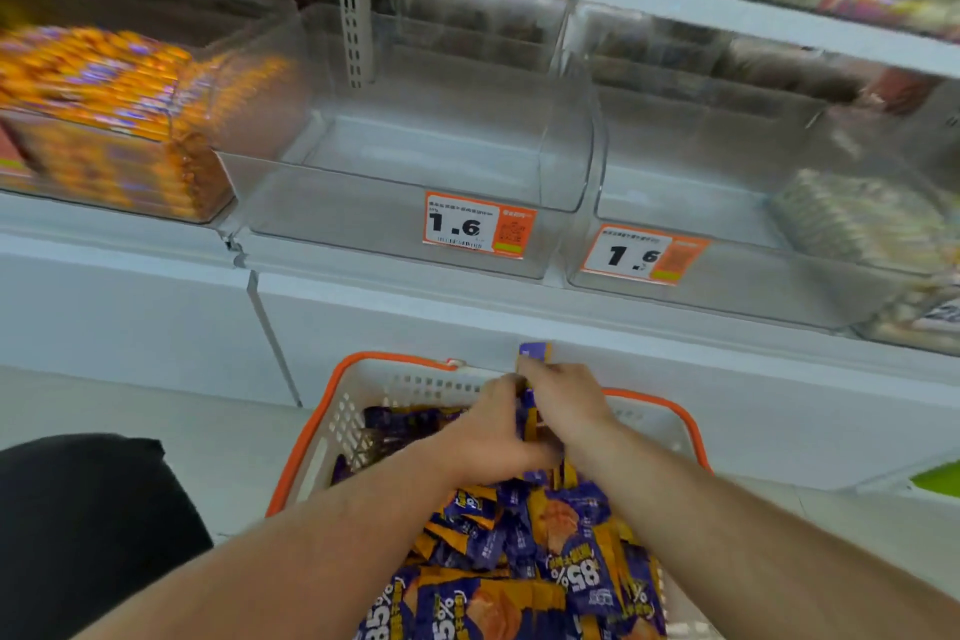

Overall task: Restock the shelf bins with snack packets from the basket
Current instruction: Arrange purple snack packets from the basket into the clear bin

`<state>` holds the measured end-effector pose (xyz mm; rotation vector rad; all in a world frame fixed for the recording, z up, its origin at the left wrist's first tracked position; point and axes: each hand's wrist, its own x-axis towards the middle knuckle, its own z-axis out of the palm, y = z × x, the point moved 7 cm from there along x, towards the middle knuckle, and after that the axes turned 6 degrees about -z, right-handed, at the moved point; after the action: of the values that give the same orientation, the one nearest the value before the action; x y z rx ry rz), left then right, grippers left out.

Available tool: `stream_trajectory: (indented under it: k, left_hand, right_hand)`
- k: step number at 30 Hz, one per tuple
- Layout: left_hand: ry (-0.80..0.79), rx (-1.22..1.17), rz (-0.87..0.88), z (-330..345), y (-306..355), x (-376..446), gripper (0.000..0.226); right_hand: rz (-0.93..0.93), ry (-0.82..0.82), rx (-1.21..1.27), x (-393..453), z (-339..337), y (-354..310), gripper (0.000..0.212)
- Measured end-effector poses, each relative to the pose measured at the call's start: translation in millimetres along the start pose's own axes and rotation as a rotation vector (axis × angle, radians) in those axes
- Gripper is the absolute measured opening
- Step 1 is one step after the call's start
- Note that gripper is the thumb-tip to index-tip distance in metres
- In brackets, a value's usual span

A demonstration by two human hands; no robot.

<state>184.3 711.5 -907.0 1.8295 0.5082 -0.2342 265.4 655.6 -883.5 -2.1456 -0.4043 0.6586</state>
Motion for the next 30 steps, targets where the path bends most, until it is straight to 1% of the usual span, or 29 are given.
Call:
stream_trajectory:
  k: [2, 3, 4, 6, 8, 10, 12, 15, 18, 21, 25, 30]
  left_hand:
    - [0.182, 0.007, 0.023, -17, 8, -3, 0.047]
    - [0.252, -0.040, 0.037, -26, 9, -5, 0.035]
    - [0.271, -0.148, 0.053, -35, 9, -10, 0.028]
    - [0.261, -0.394, 0.051, -49, 11, -24, 0.032]
    - [0.222, -0.535, 0.046, -58, 19, -39, 0.036]
    - [0.182, -0.616, 0.031, -64, 29, -47, 0.035]
    - [0.140, -0.683, 0.065, -69, 48, -55, 0.035]
    - [0.089, -0.765, 0.137, -69, 74, -58, 0.034]
    - [0.081, -0.820, 0.182, -66, 92, -56, 0.034]
    - [0.102, -0.843, 0.174, -61, 100, -55, 0.033]
    - [0.133, -0.781, 0.154, -57, 107, -57, 0.035]
    - [0.171, -0.721, 0.166, -54, 123, -70, 0.035]
  right_hand:
    - [0.036, -0.041, 0.160, -15, -1, -9, 0.037]
    - [0.027, -0.050, 0.171, -22, -4, -14, 0.038]
    - [0.001, -0.035, 0.151, -27, -10, -19, 0.036]
    - [-0.084, 0.068, 0.089, -39, -30, -29, 0.022]
    - [-0.147, 0.181, 0.062, -55, -50, -36, 0.006]
    - [-0.198, 0.217, 0.072, -73, -61, -42, 0.015]
    - [-0.261, 0.201, 0.111, -86, -64, -49, 0.026]
    - [-0.348, 0.166, 0.199, -98, -68, -62, 0.035]
    - [-0.382, 0.132, 0.281, -102, -75, -71, 0.043]
    - [-0.365, 0.119, 0.354, -102, -84, -70, 0.047]
    - [-0.384, 0.124, 0.367, -100, -96, -71, 0.046]
    - [-0.387, 0.105, 0.467, -104, -106, -72, 0.047]
